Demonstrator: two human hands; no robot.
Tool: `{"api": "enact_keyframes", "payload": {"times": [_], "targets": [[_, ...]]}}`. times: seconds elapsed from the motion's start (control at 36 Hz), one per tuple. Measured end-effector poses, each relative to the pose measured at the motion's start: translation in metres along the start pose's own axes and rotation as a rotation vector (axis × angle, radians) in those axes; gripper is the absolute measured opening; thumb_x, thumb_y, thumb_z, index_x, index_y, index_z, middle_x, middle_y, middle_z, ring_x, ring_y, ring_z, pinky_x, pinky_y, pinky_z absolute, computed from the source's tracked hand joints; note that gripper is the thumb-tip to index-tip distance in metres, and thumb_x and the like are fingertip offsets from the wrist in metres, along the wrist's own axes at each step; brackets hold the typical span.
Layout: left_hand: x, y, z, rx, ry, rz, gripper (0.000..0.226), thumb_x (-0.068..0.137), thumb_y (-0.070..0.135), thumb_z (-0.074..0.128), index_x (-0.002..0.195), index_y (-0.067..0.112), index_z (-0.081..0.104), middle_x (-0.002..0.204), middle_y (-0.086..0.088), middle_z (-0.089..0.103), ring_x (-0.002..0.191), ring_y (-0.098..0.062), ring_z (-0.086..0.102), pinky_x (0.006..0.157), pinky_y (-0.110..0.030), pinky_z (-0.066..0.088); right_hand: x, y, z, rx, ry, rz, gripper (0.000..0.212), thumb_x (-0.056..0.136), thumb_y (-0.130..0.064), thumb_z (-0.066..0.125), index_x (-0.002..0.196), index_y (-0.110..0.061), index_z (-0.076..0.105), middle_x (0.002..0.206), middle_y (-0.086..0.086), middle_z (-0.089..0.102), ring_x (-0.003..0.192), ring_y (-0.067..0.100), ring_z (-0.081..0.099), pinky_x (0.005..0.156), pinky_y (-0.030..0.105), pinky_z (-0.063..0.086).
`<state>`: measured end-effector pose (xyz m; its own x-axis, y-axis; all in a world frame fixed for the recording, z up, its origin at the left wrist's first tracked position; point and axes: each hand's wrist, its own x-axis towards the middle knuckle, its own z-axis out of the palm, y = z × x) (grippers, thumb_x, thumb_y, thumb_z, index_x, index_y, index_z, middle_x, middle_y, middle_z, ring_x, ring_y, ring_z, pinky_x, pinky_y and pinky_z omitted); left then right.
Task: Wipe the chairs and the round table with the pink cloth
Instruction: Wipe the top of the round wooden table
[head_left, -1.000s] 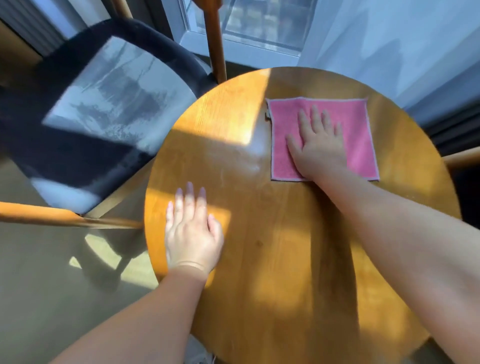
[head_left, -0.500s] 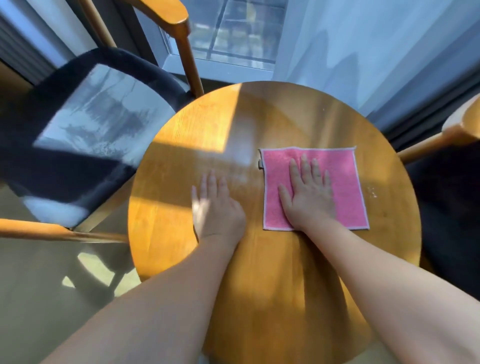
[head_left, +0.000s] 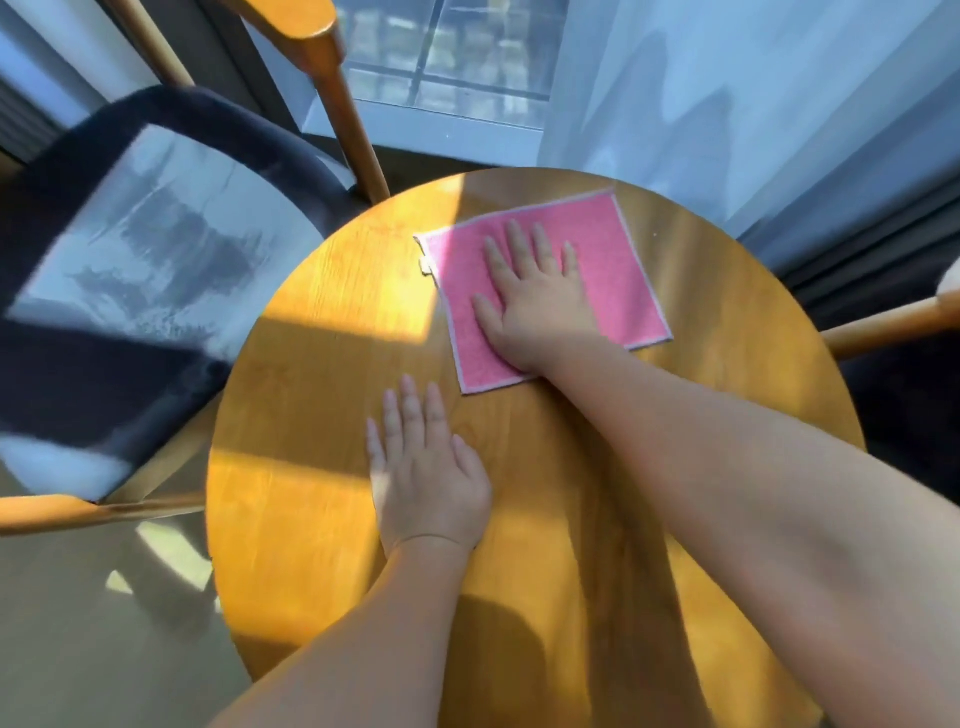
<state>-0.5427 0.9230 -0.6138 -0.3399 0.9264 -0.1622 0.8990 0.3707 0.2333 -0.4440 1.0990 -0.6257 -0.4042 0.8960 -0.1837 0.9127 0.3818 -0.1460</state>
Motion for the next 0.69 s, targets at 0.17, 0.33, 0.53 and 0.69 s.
{"api": "enact_keyframes", "payload": {"times": [0.17,0.33,0.53,0.69], "targets": [[0.001,-0.001,-0.001,0.004,0.000,-0.001,0.062,0.087,0.031,0.025,0.143,0.008,0.035,0.153,-0.010,0.026,0.143,-0.026,0.018,0.116,-0.040,0.000,0.057,-0.004,-0.015,-0.015,0.002,-0.091,0.069,0.095,-0.056,0.014,0.156,-0.022,0.010,0.164,0.007,0.001,0.150,0.029,-0.003,0.119,0.054,-0.003],[0.000,-0.002,-0.001,0.029,-0.022,-0.006,0.063,0.087,0.032,0.024,0.144,0.008,0.033,0.154,-0.008,0.024,0.143,-0.024,0.015,0.116,-0.039,-0.002,0.060,0.008,-0.015,-0.009,0.017,-0.046,0.071,0.094,-0.061,0.014,0.156,-0.026,0.010,0.164,0.004,0.003,0.150,0.029,-0.001,0.119,0.053,-0.003],[0.000,-0.002,-0.001,0.037,-0.033,0.008,0.065,0.087,0.034,0.018,0.145,0.008,0.031,0.155,-0.009,0.022,0.144,-0.026,0.014,0.116,-0.040,-0.003,0.044,0.064,-0.015,0.013,0.060,0.201,0.072,0.092,-0.062,0.016,0.155,-0.028,0.014,0.164,0.006,0.007,0.150,0.030,0.001,0.118,0.053,-0.002],[0.000,-0.002,0.000,0.052,-0.036,0.009,0.062,0.087,0.031,0.023,0.146,0.010,0.030,0.155,-0.010,0.021,0.144,-0.026,0.012,0.116,-0.040,-0.003,-0.006,0.105,-0.012,0.008,0.069,0.365,0.070,0.095,-0.061,0.019,0.156,-0.027,0.012,0.164,0.008,0.004,0.150,0.031,-0.001,0.118,0.051,-0.005]]}}
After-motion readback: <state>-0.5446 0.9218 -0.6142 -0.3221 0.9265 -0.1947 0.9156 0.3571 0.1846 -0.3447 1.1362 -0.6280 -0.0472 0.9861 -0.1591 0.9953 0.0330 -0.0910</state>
